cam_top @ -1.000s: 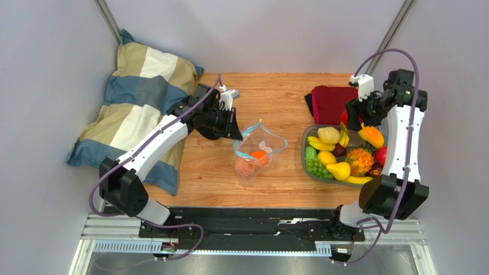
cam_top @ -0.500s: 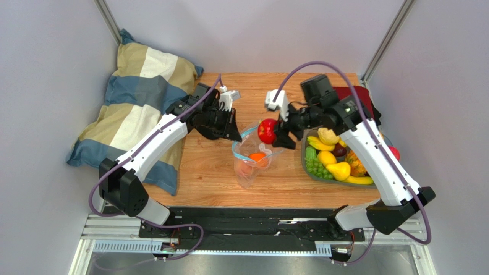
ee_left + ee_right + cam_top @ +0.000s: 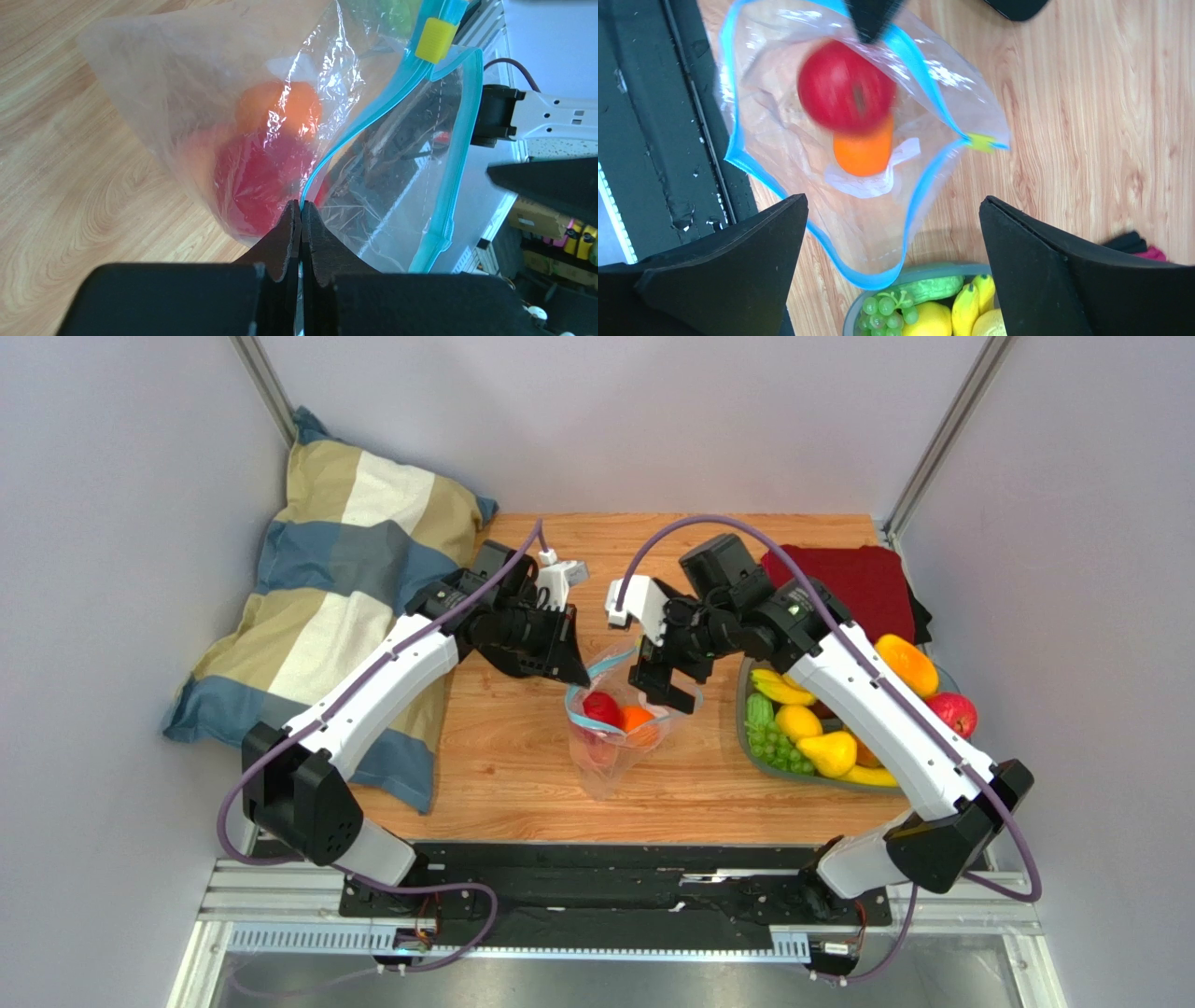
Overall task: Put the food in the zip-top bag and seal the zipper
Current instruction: Place the fake fruit in the zipper food storage bag, then pick up the fake fruit from the bin.
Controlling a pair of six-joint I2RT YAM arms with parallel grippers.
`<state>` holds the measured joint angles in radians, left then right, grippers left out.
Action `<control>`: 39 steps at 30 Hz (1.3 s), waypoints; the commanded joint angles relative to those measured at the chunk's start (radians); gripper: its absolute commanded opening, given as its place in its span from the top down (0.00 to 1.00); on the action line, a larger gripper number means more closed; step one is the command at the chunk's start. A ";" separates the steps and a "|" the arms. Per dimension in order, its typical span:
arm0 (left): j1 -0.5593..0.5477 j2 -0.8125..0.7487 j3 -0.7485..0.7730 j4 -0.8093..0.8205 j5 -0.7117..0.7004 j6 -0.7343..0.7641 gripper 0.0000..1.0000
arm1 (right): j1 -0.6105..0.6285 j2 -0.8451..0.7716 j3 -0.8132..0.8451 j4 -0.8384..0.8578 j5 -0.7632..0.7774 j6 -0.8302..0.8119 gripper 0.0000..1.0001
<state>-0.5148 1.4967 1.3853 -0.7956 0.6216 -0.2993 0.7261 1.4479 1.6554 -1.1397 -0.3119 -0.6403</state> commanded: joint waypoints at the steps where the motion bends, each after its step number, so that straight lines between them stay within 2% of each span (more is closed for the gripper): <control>1: 0.007 -0.009 0.038 -0.007 0.024 0.026 1.00 | -0.124 -0.058 0.040 0.026 -0.042 0.056 0.01; 5: 0.007 -0.013 0.037 -0.002 0.029 0.025 1.00 | -0.322 -0.078 0.015 -0.012 -0.092 0.084 0.01; 6: 0.007 -0.013 0.037 0.001 0.030 0.023 1.00 | -0.406 -0.084 -0.003 -0.012 -0.092 0.068 0.01; 9: 0.007 -0.012 0.034 0.009 0.038 0.020 1.00 | -0.551 -0.087 -0.093 -0.006 -0.032 0.028 0.01; 13: 0.007 -0.009 0.031 0.013 0.036 0.022 1.00 | -0.691 -0.037 -0.134 0.008 0.028 0.016 0.01; 16: 0.007 -0.006 0.024 0.024 0.038 0.017 1.00 | -0.717 0.008 -0.155 0.015 0.063 -0.002 0.02; 23: 0.007 -0.001 0.020 0.024 0.040 0.014 1.00 | -0.717 0.084 -0.275 0.149 0.166 -0.007 0.04; 27: 0.007 -0.006 0.018 0.025 0.036 0.014 1.00 | -0.718 0.146 -0.283 0.199 0.246 0.027 0.05; 35: 0.007 -0.003 0.015 0.029 0.040 0.012 1.00 | -0.718 0.241 -0.305 0.267 0.290 0.031 0.05; 39: 0.007 -0.007 0.012 0.026 0.036 0.014 1.00 | -0.715 0.252 -0.318 0.255 0.277 0.031 0.12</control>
<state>-0.5137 1.4967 1.3849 -0.7879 0.6460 -0.2932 0.0063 1.6943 1.3479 -0.9169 -0.0490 -0.6270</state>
